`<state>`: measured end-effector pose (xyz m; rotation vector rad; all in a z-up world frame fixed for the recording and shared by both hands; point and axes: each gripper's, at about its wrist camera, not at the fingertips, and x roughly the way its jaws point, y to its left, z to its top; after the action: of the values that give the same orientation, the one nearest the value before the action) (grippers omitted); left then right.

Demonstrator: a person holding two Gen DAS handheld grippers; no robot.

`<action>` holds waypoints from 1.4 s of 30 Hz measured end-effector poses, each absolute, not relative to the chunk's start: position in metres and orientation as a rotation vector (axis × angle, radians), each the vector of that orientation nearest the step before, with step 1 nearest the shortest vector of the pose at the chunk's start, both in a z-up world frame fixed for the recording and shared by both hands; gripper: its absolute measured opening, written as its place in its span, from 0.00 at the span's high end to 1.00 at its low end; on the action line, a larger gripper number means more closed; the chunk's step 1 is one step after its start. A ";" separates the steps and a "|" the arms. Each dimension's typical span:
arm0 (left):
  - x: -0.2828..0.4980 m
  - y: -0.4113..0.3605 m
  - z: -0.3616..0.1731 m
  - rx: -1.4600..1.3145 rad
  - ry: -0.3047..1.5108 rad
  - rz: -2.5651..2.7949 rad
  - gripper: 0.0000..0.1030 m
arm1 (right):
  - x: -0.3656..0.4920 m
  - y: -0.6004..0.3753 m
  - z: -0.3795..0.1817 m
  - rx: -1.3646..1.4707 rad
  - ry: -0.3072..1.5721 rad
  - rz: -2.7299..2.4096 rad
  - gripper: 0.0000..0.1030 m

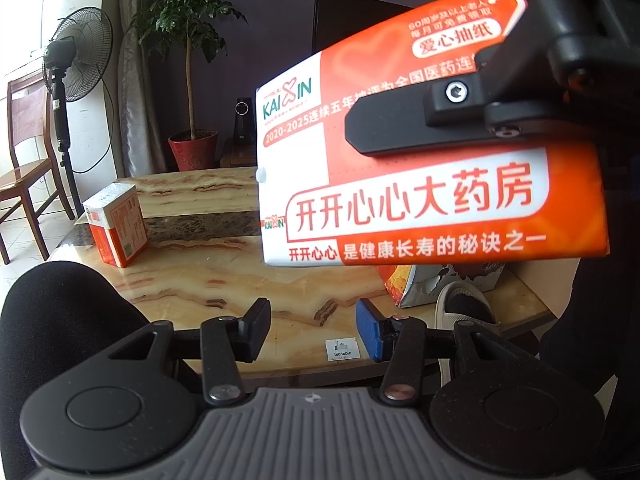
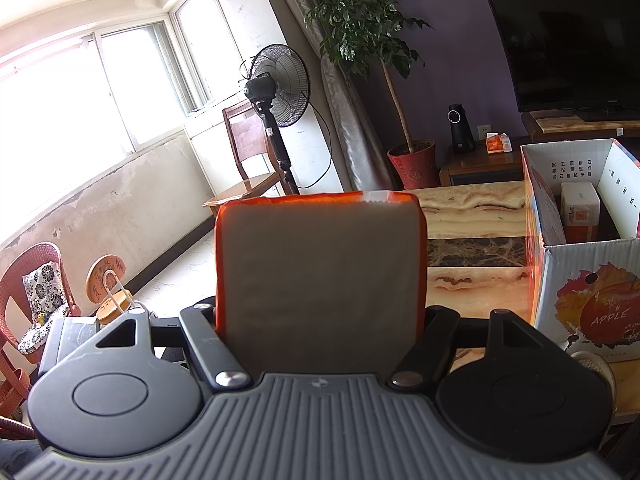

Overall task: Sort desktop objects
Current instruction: 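Lift the orange-and-white tissue pack with the right gripper away from the left gripper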

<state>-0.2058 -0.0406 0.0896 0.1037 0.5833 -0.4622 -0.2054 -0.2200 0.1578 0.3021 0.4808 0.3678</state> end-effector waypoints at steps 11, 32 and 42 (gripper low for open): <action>-0.204 -0.040 0.089 0.106 0.586 -0.460 0.53 | -0.207 -0.218 0.157 0.299 0.484 0.370 0.28; -0.211 -0.036 0.092 0.113 0.551 -0.485 0.58 | -0.204 -0.227 0.157 0.317 0.475 0.356 0.28; -0.219 -0.039 0.095 0.129 0.556 -0.487 0.72 | -0.202 -0.232 0.156 0.330 0.464 0.341 0.28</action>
<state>-0.2192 -0.0393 0.0952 0.1289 0.5564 -0.4874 -0.2021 -0.2323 0.1559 0.3297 0.4640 0.3414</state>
